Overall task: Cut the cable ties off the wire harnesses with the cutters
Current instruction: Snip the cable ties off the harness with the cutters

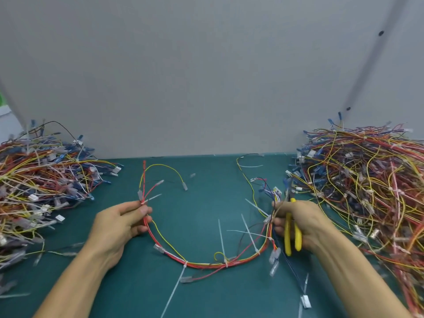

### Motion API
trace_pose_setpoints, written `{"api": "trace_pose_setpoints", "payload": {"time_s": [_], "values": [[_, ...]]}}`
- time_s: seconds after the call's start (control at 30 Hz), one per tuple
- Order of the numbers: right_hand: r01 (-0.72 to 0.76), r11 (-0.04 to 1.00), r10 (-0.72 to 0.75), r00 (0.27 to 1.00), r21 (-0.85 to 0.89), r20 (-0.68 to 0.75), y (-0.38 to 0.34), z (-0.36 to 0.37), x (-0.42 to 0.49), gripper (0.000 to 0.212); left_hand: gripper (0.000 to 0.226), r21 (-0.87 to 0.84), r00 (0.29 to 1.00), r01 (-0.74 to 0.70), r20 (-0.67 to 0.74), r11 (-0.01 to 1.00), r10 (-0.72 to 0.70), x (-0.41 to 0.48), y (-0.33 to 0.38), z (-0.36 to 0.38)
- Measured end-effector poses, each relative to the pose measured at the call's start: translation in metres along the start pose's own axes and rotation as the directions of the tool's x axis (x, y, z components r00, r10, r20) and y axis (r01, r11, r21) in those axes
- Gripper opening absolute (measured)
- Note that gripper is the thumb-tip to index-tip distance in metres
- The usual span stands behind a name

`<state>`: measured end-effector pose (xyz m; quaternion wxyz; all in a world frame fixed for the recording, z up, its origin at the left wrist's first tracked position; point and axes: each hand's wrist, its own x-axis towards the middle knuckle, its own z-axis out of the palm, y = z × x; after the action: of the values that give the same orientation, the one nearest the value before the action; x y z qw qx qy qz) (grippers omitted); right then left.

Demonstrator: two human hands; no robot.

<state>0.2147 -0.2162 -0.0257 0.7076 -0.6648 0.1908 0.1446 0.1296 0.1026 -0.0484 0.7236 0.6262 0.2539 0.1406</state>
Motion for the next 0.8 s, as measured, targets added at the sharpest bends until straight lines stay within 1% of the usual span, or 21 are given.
{"api": "trace_pose_setpoints", "payload": {"time_s": [0.2, 0.5, 0.8], "values": [[-0.033, 0.998, 0.032, 0.999, 0.056, 0.01, 0.0, -0.004, 0.007, 0.011, 0.01, 0.003, 1.0, -0.019, 0.019, 1.0, 0.019, 0.001, -0.001, 0.001], [-0.016, 0.999, 0.016, 1.0, 0.031, 0.013, 0.004, -0.005, 0.014, 0.008, 0.012, -0.054, 1.0, 0.0, 0.0, 0.999, 0.0, 0.004, -0.002, 0.0], [-0.019, 0.999, 0.018, 0.999, 0.034, 0.048, 0.007, -0.009, 0.02, 0.007, 0.016, -0.085, 0.999, 0.048, 0.03, 0.995, -0.045, 0.004, 0.004, -0.003]]}}
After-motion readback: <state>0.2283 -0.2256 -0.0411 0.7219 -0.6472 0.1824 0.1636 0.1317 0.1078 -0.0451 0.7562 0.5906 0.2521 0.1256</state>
